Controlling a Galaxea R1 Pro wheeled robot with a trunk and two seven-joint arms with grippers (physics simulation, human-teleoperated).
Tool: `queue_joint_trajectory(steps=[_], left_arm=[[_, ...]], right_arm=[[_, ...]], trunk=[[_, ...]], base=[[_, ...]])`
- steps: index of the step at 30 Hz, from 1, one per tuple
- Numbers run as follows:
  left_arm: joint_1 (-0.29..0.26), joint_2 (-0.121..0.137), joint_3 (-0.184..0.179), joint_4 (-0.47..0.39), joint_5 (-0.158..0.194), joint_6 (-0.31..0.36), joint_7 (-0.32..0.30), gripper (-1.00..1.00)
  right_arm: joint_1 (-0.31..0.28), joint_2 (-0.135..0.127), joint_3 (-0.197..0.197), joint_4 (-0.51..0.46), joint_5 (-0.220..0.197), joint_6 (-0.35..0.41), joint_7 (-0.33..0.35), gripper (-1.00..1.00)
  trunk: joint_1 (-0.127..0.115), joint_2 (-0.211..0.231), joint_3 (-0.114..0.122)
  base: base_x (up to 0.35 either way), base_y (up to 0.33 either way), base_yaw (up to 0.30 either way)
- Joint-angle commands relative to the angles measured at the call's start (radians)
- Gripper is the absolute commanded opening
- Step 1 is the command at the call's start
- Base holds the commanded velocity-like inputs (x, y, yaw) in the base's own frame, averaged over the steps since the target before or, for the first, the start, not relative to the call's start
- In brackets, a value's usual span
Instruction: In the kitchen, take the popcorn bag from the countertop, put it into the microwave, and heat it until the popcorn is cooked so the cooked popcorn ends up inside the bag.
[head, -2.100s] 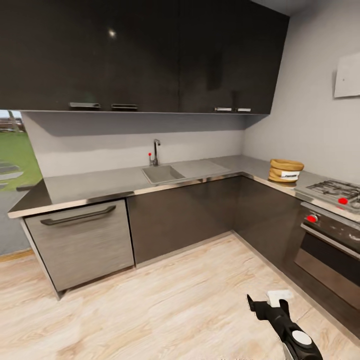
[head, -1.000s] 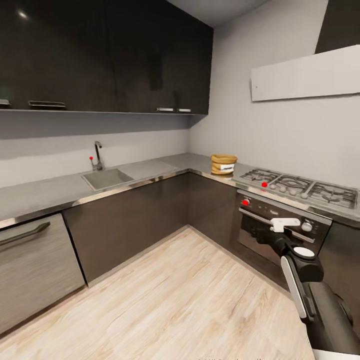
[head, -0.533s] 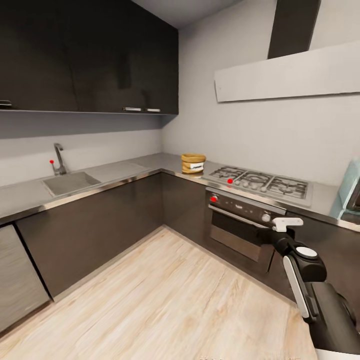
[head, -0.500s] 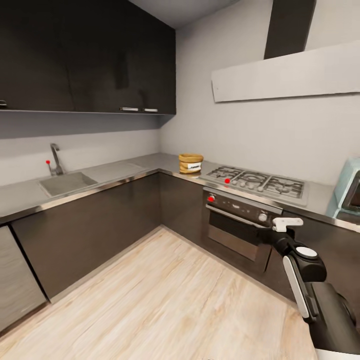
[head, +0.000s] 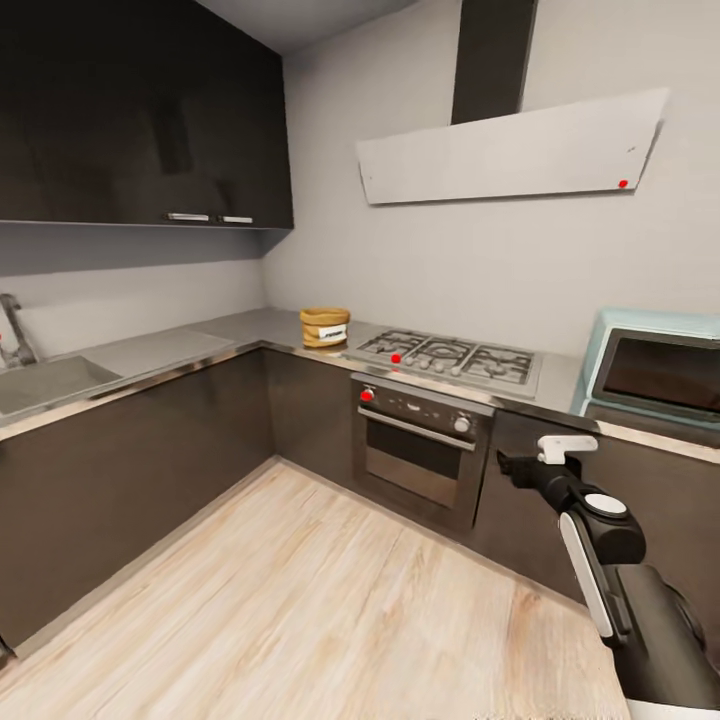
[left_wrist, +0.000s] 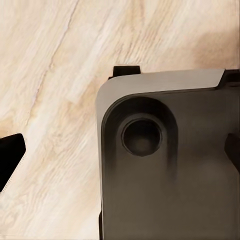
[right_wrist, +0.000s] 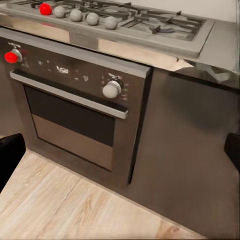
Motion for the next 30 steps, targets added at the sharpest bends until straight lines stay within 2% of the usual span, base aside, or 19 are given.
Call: queue_joint_trajectory(steps=[1,6,18,26,30], left_arm=[[-0.001,0.0,0.0,0.001,-0.001,-0.004,0.0,1.0],[-0.001,0.001,0.0,0.001,0.0,-0.003,0.0,1.0],[-0.001,0.002,0.002,0.001,0.001,-0.004,0.001,1.0],[0.002,0.0,-0.002,0.001,-0.002,-0.004,0.001,1.0],[0.0,0.0,0.0,0.001,-0.001,-0.003,0.001,1.0]], right_arm=[[-0.001,0.001,0.005,-0.001,0.001,0.005,0.0,1.0],[-0.001,0.004,0.025,-0.001,0.001,0.005,0.0,1.0],[-0.001,0.005,0.027,-0.001,0.001,0.005,0.0,1.0],[-0.002,0.003,0.018,-0.001,0.001,0.004,-0.001,1.0],[-0.015,0.003,0.016,-0.001,0.001,0.003,-0.001,1.0]], trunk=[[0.0,0.0,-0.001],[0.0,0.0,-0.001],[0.0,0.0,-0.001],[0.0,0.0,-0.001],[0.0,0.0,-0.001]], base=[[0.077,-0.164,-0.3],[0.111,-0.265,-0.3],[0.132,-0.318,-0.3],[0.03,-0.048,-0.3],[0.239,-0.001,-0.3]])
